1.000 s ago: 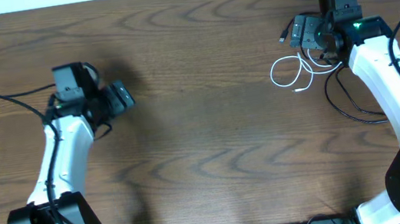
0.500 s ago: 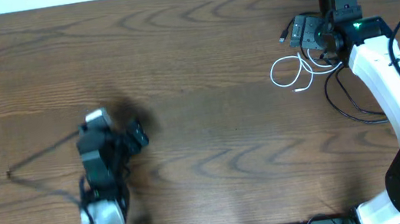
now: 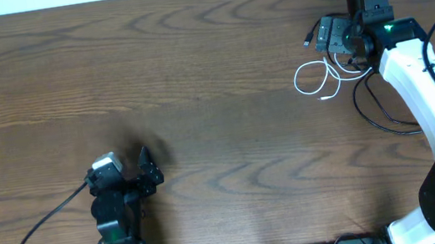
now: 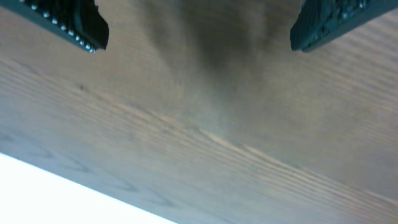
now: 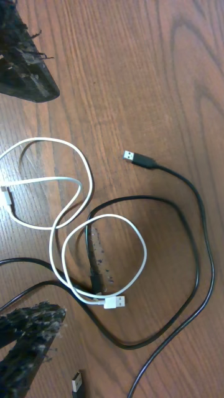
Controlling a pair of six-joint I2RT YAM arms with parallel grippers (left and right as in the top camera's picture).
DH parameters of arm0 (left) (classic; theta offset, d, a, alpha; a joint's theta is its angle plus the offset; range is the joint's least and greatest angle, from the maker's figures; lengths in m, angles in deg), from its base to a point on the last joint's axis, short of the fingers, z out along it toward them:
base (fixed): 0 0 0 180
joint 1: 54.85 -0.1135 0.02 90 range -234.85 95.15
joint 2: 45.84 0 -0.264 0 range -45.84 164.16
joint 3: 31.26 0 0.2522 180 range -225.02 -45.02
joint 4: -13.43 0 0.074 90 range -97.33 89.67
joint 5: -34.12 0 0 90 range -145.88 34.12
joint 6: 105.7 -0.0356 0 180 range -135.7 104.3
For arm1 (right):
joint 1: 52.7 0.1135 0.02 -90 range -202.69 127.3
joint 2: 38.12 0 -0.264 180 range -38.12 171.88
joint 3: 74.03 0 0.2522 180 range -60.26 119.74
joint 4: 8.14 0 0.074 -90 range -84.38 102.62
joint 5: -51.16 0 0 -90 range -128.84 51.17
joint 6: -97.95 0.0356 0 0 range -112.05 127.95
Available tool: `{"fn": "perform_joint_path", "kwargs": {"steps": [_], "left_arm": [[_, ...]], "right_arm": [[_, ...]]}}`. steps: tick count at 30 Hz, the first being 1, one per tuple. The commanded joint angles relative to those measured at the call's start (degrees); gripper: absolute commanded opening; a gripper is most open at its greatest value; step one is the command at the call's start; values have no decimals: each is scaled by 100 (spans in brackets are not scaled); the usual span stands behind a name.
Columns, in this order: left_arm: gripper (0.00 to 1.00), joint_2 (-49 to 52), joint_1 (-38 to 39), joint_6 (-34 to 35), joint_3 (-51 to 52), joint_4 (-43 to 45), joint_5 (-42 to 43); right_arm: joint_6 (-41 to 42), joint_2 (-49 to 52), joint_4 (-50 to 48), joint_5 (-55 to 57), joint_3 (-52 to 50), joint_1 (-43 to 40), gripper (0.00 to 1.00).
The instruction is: Untangle cables
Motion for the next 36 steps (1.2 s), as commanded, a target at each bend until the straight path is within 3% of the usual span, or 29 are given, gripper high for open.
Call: {"fn": "perform_joint_path", "kwargs": {"steps": [1,6,9,36], "left_arm": [[98,-837,9,-55,11,-542,-101],[98,-2100,9,-55,11,-1596,-155],[98,-2909,9,-157,11,-1558,-225],[98,-2022,9,-50,7,-1537,-114]], "right_arm": [[-28,-13,-2,66,4,-13,99],[-28,-13,-2,66,4,-13,99],[-28,-13,-2,66,4,-13,99],[-28,-9,-2,46,4,-15,99]]}}
